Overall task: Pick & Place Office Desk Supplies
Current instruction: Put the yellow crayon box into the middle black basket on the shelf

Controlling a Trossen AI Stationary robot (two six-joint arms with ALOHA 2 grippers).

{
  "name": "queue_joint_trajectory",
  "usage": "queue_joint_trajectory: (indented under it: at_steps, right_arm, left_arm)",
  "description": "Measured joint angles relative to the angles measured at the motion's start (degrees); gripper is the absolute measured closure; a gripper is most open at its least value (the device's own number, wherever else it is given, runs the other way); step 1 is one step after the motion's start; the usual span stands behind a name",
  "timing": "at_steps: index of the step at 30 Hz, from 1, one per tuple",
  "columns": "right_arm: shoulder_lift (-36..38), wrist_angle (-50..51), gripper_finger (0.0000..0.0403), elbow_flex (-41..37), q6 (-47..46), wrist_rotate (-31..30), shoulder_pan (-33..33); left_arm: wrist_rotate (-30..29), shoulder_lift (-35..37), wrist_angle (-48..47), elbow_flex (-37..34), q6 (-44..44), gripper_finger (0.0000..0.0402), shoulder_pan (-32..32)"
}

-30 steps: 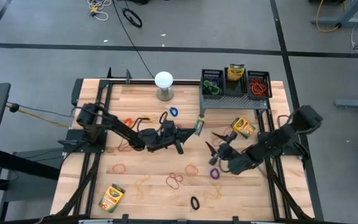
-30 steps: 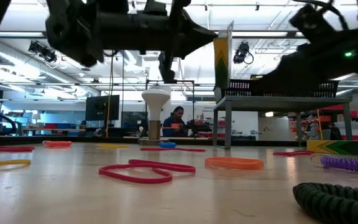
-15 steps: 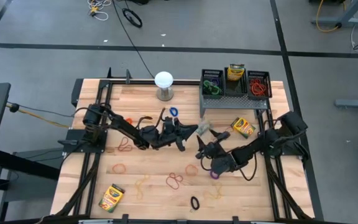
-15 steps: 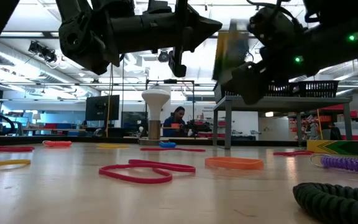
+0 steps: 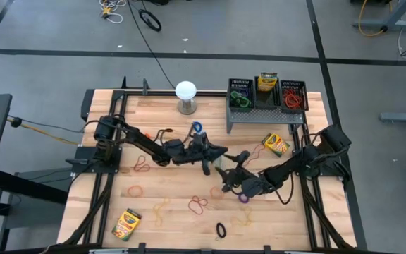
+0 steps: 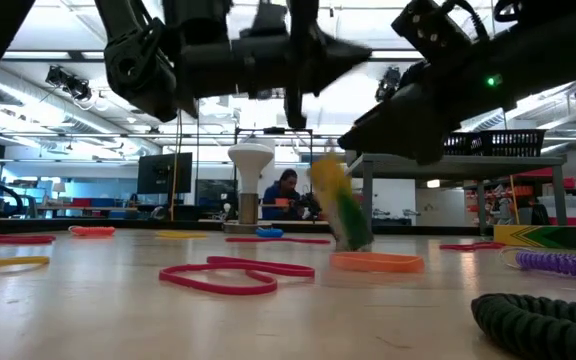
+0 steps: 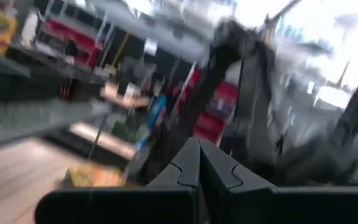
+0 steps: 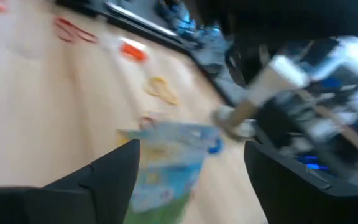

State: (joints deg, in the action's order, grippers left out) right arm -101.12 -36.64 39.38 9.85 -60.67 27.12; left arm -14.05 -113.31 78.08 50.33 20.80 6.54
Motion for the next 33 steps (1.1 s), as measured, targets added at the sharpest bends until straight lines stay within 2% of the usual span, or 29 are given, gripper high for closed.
queue_joint_trajectory:
  at_steps: [4,9,12,14,17,19,21,25,28,31,33]
  right_arm:
    - [0.0,0.2,0.0135,-0.7,-5.6,6.9,-0.6]
    - [0.0,0.5,0.0183,-2.6,-7.9,8.2,-0.8]
    - [0.0,2.2,0.0211,-2.8,-8.6,8.8,-0.4]
    - [0.0,3.6,0.0228,-2.8,-9.1,9.5,-0.2]
    - [0.0,4.4,0.0249,-2.8,-10.0,11.2,0.1]
    - [0.0,4.3,0.0260,-2.8,-10.4,11.8,0.1]
    - [0.0,4.1,0.0269,-2.8,-10.5,11.9,0.1]
    - [0.0,3.7,0.0280,-2.8,-10.4,11.9,0.0]
    - [0.0,3.7,0.0281,-2.8,-10.4,12.0,0.0]
    - [0.0,3.8,0.0282,-2.8,-10.5,12.1,0.0]
    - [0.0,3.8,0.0282,-2.8,-10.5,12.1,0.0]
  left_arm:
    - [0.8,1.5,-11.7,-0.8,-3.3,0.0394,0.2]
    - [-1.3,5.7,-20.6,-3.7,-9.6,0.0393,2.2]
    - [-2.4,11.1,-33.7,-4.1,-13.1,0.0389,4.4]
    - [-6.4,15.3,-46.6,-4.1,-14.5,0.0380,6.9]
    - [-17.2,19.9,-63.8,-3.9,-17.4,0.0358,12.1]
    - [-24.3,20.8,-71.2,-3.9,-18.7,0.0335,15.4]
    - [-27.5,20.0,-76.0,-3.9,-19.0,0.0308,17.8]
    - [-29.5,14.2,-75.9,-3.9,-22.6,0.0248,19.1]
    - [-35.1,9.0,-74.2,-3.9,-28.4,0.0210,19.0]
    - [-41.5,5.3,-70.3,-3.8,-34.3,0.0186,18.9]
    - [-43.2,4.0,-67.1,-3.6,-37.6,0.0181,19.0]
